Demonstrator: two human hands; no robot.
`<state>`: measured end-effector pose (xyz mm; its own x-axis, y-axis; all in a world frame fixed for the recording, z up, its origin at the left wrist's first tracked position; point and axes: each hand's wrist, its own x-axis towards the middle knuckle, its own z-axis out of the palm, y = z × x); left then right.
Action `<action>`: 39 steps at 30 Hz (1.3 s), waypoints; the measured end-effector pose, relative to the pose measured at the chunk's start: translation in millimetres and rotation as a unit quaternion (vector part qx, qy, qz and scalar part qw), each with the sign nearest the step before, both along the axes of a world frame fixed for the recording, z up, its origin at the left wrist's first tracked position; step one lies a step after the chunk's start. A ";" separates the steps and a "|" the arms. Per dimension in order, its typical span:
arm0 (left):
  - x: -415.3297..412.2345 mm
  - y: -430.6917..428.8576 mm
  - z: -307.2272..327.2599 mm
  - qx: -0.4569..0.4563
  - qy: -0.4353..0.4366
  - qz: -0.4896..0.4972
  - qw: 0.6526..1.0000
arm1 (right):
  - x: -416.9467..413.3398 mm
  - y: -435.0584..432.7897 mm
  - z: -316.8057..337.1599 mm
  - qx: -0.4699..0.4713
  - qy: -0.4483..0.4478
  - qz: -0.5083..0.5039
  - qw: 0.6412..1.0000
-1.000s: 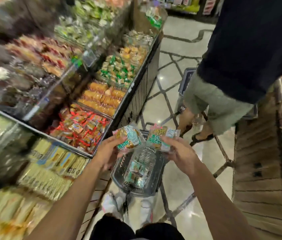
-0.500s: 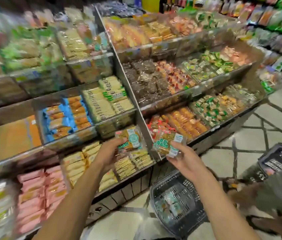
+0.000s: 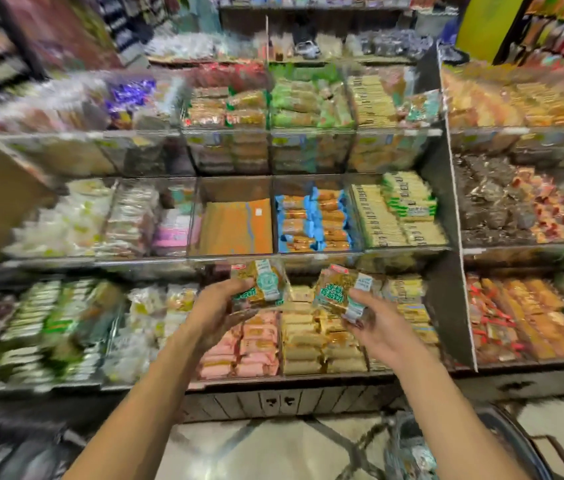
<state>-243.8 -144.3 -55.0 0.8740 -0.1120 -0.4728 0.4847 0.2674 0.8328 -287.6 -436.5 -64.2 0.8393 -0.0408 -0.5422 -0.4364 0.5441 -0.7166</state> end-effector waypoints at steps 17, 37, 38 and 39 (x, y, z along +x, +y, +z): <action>10.9 164.3 -12.5 -0.004 0.005 0.169 0.986 | 124.8 184.2 -10.1 0.006 -0.004 0.198 0.980; 151.7 235.6 -24.4 -0.007 0.016 0.163 0.986 | 243.5 260.3 -36.2 -0.104 -0.024 0.086 0.990; 163.3 239.0 -23.1 0.004 0.013 0.159 0.987 | 246.9 267.6 -38.1 -0.127 -0.029 0.071 0.989; 175.7 242.6 -22.4 0.017 0.011 0.160 0.987 | 249.6 275.8 -38.8 -0.151 -0.039 0.057 0.986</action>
<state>-68.1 98.3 -77.4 0.8516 0.1831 -0.4912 0.3988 0.3820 0.8337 -38.0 -160.8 -103.1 0.8861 -0.0935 -0.4540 -0.4202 0.2515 -0.8719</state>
